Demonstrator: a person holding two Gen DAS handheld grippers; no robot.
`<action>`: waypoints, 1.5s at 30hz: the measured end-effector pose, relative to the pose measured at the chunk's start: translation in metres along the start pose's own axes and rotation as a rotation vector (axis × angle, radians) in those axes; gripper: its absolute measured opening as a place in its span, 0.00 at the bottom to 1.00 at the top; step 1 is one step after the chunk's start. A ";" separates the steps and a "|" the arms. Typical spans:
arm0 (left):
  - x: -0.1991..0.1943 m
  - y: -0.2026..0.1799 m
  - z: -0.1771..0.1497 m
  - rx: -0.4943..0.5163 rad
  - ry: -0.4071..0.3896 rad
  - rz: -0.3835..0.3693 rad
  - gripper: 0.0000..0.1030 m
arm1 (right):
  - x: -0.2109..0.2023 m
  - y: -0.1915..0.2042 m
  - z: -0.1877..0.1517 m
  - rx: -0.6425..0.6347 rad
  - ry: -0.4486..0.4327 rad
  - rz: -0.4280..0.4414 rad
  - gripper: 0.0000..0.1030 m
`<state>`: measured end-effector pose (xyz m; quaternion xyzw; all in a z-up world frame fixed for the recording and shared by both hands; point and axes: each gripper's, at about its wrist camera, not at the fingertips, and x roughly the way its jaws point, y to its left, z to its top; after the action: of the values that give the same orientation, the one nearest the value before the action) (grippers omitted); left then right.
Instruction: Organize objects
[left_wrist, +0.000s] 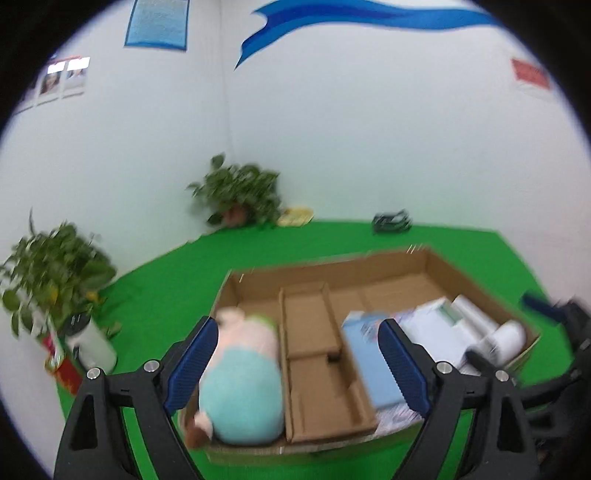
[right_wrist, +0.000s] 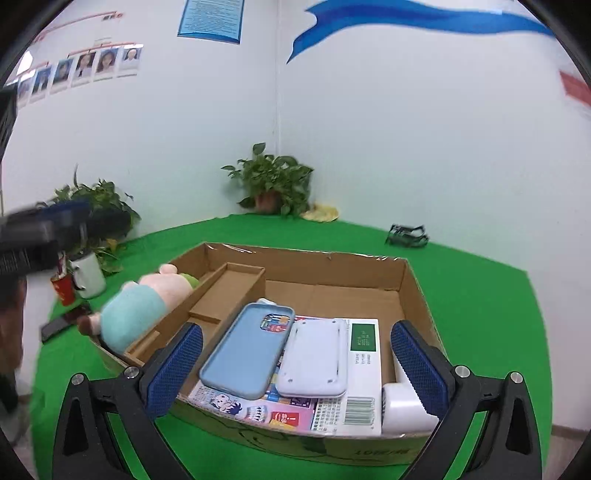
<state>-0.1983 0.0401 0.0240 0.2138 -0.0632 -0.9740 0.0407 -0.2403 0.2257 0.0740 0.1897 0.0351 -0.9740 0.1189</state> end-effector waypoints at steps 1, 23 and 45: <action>0.008 0.000 -0.012 -0.004 0.037 0.028 0.86 | 0.003 0.006 -0.005 -0.018 -0.002 -0.049 1.00; 0.062 -0.023 -0.062 -0.122 0.126 0.097 0.87 | 0.043 -0.001 -0.054 0.044 0.183 -0.210 1.00; 0.063 -0.020 -0.064 -0.153 0.137 0.076 0.89 | 0.044 0.000 -0.057 0.051 0.184 -0.202 1.00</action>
<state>-0.2293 0.0461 -0.0621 0.2736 0.0064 -0.9568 0.0979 -0.2589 0.2224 0.0049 0.2769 0.0399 -0.9600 0.0117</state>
